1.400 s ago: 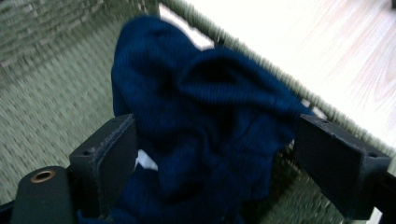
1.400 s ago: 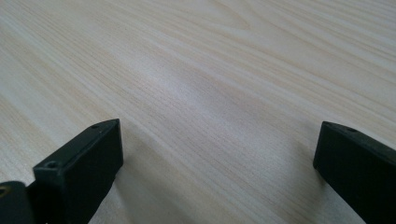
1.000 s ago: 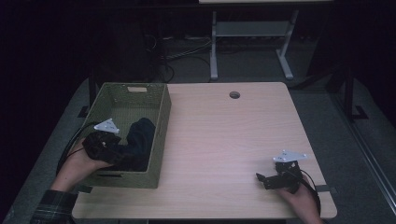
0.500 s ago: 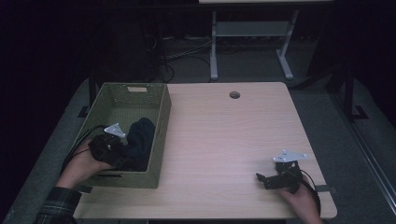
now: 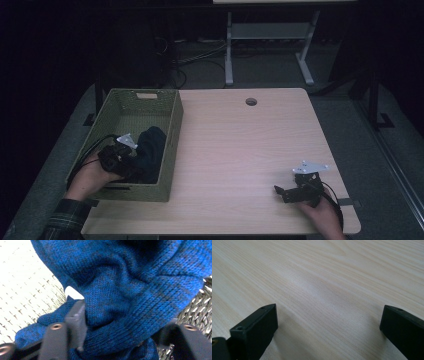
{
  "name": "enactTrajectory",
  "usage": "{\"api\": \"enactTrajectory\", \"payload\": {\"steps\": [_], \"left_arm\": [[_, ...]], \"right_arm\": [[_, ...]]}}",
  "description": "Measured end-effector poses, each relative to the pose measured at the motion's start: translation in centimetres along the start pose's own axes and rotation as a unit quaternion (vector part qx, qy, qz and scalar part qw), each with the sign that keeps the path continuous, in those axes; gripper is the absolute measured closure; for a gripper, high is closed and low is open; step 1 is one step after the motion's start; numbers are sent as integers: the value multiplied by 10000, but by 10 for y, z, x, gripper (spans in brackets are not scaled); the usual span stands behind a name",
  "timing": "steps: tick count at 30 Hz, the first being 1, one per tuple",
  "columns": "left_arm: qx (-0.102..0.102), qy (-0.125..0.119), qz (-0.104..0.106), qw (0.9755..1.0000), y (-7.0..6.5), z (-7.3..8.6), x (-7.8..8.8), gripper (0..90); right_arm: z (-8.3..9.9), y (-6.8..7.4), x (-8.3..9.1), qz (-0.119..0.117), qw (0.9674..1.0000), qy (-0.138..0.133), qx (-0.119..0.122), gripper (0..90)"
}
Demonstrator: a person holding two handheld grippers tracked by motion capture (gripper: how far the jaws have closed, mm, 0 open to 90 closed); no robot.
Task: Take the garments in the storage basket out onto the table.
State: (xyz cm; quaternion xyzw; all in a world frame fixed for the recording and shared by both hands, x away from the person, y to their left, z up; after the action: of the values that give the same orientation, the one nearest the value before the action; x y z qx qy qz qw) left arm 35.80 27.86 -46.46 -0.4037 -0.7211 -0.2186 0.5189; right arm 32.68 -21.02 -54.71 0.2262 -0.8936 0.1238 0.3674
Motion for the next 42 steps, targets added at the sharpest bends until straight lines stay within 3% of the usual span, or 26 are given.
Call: {"api": "enactTrajectory", "payload": {"steps": [1, 5, 11, 23, 33, 42], "left_arm": [[17, 20, 3, 10000, 0, 0, 0, 452], [105, 101, 16, 9999, 1, 1, -2, 613], [192, 147, -9, 9997, 3, 2, -3, 684], [332, 60, 29, 9994, 6, 0, 1, 705], [436, 76, -26, 9990, 8, -8, 20, 707], [406, 37, -61, 9991, 10, -18, 39, 709]], "right_arm": [[0, 0, 0, 1, 10000, -1, 1, 12], [0, 0, 0, 0, 10000, 0, 1, 12], [0, 0, 0, 0, 10000, -1, 1, 12], [0, 0, 0, 0, 10000, 1, -2, 12], [0, 0, 0, 0, 10000, 0, -1, 12], [0, 0, 0, -7, 10000, -1, -1, 12]]}}
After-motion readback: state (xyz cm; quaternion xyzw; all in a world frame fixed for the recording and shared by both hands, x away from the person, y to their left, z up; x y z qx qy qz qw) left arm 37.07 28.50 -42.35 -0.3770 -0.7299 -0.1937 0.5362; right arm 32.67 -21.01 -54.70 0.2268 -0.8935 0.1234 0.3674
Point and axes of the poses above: each handheld gripper's, and its own axes: x roughly backward along the jaws, z roughly out of its underside, y roughly to its left, the point moved 9 cm from there along -x, roughly forward along the jaws, and after that the axes turned 7 degrees about z, right-handed, at the moved point
